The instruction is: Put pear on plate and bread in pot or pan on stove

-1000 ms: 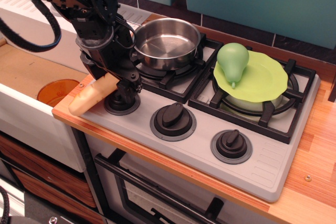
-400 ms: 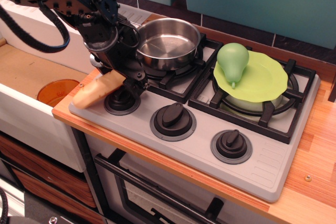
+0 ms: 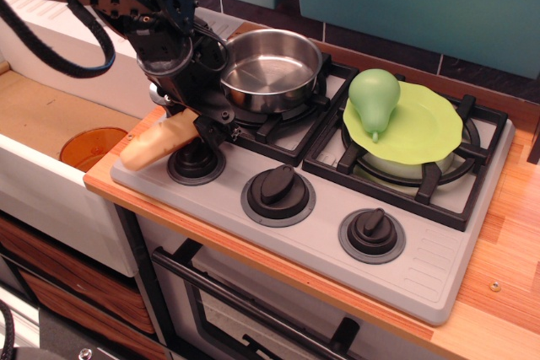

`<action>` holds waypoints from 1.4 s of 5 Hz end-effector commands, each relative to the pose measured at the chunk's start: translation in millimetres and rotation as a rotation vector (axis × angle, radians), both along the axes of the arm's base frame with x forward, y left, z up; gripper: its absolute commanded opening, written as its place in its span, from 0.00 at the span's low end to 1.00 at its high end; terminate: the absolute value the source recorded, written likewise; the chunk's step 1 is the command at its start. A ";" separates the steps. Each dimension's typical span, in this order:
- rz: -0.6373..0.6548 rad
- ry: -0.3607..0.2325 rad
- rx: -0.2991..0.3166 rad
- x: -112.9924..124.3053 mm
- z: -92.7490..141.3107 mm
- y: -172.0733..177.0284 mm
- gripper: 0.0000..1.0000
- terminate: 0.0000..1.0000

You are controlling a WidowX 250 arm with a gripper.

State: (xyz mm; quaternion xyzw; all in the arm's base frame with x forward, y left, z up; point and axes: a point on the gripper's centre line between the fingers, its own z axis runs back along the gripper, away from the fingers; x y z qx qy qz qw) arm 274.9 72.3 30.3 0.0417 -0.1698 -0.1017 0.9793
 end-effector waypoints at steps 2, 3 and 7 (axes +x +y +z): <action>0.014 0.066 0.051 -4.6 55.2 -5.3 0.00 0.00; 0.009 0.080 0.064 -3.6 71.6 -5.2 0.00 0.00; -0.036 0.079 0.077 67.1 93.3 -10.7 0.00 0.00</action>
